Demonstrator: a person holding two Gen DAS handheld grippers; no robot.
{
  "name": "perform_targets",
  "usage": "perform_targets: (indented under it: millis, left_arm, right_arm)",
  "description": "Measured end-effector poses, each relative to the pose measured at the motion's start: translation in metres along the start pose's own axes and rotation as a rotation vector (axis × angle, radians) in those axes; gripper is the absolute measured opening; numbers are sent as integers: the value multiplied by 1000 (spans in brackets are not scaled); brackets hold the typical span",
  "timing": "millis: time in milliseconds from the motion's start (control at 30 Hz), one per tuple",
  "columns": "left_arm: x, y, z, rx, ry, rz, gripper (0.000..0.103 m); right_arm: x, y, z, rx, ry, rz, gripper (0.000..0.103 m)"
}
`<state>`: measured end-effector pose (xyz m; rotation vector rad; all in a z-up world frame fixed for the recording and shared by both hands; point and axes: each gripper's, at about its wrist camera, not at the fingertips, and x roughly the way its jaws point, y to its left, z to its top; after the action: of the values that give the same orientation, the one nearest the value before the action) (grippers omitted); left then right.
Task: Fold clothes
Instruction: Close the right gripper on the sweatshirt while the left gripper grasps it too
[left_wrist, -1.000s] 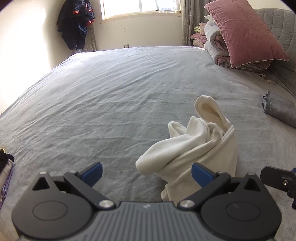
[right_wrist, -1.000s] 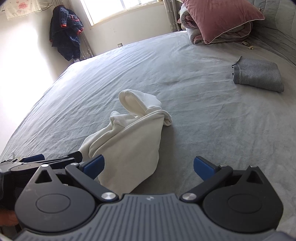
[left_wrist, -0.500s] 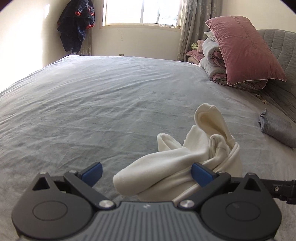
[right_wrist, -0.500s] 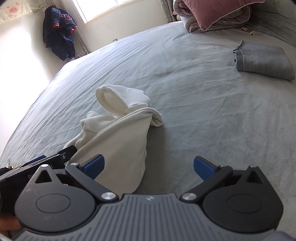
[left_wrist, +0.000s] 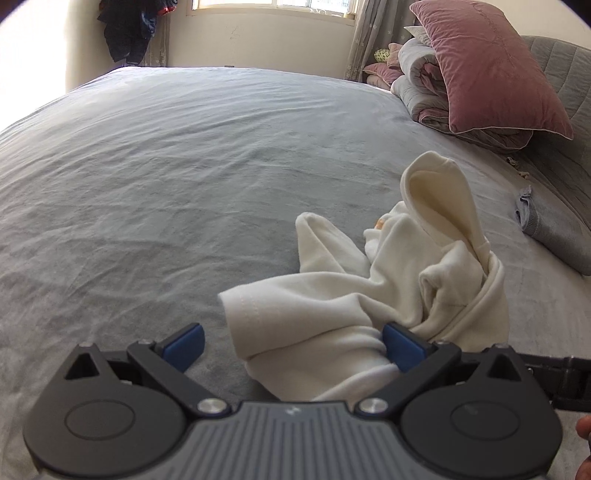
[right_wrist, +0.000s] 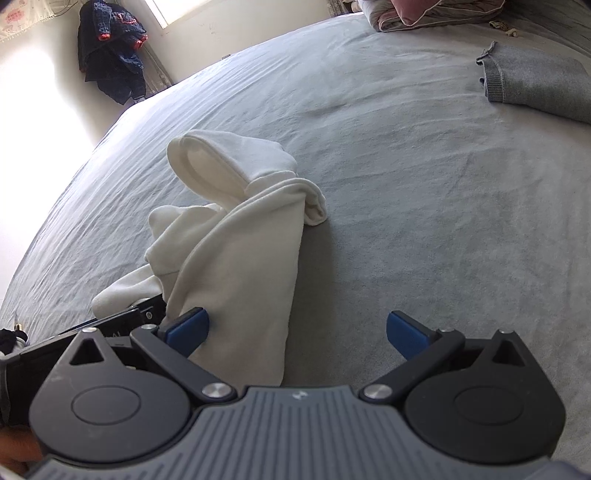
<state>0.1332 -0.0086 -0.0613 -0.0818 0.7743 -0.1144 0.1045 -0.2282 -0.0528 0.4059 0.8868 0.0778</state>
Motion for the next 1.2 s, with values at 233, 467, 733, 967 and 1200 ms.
perform_targets:
  millis: [233,467,733,967,1200]
  left_arm:
    - [-9,3,-4,-4,-40,-18,100]
    - [-16,7,-6,-14,-50,-56,97]
    - [-33,21,4,-33,-92,-89,92]
    - [-39,30,9,-66,-129,-76,64]
    - [-31,30,6,-74,-94,-90,48]
  right_arm:
    - [7,-1,-7,19,-2,46,103]
    - [10,-9,-10,69,22,97,103]
    - [-9,-16,-9,131,40,154,103]
    - [-29,-17,-7,219,-27,329,68]
    - [-16,-4,-9,250,-25,396,63]
